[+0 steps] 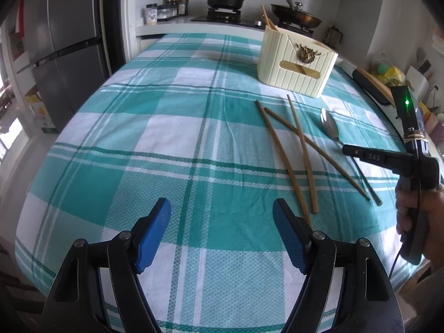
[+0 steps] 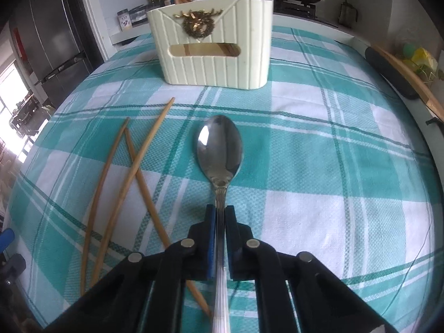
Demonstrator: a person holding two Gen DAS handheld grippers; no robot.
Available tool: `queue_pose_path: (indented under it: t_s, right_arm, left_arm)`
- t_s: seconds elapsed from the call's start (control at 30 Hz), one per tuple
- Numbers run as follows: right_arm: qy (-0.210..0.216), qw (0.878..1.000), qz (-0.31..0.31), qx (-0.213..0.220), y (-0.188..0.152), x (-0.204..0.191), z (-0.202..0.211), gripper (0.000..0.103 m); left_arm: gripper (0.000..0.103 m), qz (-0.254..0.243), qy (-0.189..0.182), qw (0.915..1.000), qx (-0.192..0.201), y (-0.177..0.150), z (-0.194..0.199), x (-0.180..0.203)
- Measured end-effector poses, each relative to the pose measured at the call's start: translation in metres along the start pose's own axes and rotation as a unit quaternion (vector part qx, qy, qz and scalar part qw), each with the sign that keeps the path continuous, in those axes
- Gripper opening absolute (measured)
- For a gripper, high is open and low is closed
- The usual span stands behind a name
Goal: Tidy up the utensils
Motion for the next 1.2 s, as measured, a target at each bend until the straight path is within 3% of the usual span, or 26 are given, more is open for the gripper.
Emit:
queue_pose_path:
  t_s: [0.23,0.4,0.53,0.73,0.77,0.87,0.9,0.93,1.0,1.2]
  right_arm:
    - [-0.046,0.998,-0.042,0.004,-0.018,0.068,0.028,0.007]
    - [-0.07,0.997,-0.031,0.004,-0.048,0.081,0.052,0.007]
    - [-0.082,0.996,-0.026,0.016,-0.064,0.079,0.062,0.007]
    - [-0.087,0.995,-0.025,0.035,-0.073,0.072,0.066,0.01]
    - [-0.085,0.996,-0.024,0.035,-0.073,0.071,0.066,0.014]
    - [-0.076,0.996,-0.027,0.041,-0.073,0.07,0.066,0.038]
    - [-0.074,0.996,-0.029,0.043,-0.075,0.07,0.066,0.039]
    - [-0.073,0.996,-0.031,0.043,-0.076,0.07,0.066,0.039]
    - [-0.072,0.996,-0.034,0.047,-0.078,0.071,0.068,0.039]
    - [-0.076,0.995,-0.047,0.047,-0.087,0.081,0.078,0.039]
  left_arm:
    - [0.078,-0.006,-0.03,0.9995,-0.012,0.025,-0.011,0.01]
    - [0.08,-0.032,-0.033,0.9989,-0.003,0.057,-0.029,0.033]
    - [0.08,-0.036,-0.044,0.9982,-0.017,0.072,-0.056,0.056]
    - [0.076,-0.056,0.002,0.9977,-0.037,0.071,-0.091,0.068]
    - [0.069,-0.058,0.0,0.9976,-0.039,0.069,-0.092,0.068]
    - [0.028,-0.064,-0.001,0.9972,-0.04,0.061,-0.093,0.069]
    - [0.016,-0.072,0.009,0.9969,-0.031,0.06,-0.091,0.068]
    - [0.01,-0.075,0.007,0.9968,-0.027,0.058,-0.09,0.068]
    - [0.005,-0.071,0.005,0.9971,-0.027,0.056,-0.088,0.066]
    - [0.004,-0.041,0.015,0.9982,-0.041,0.039,-0.074,0.033]
Point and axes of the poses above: each gripper's, at about its wrist camera, not at the fingertips, and z roughly against the way its jaws point, x to its right, y to its top, the point moved 6 cm from there along -z, roughly the way its jaws point, and after that the axes turned 12 degrees about y, right-handed, at the moved point
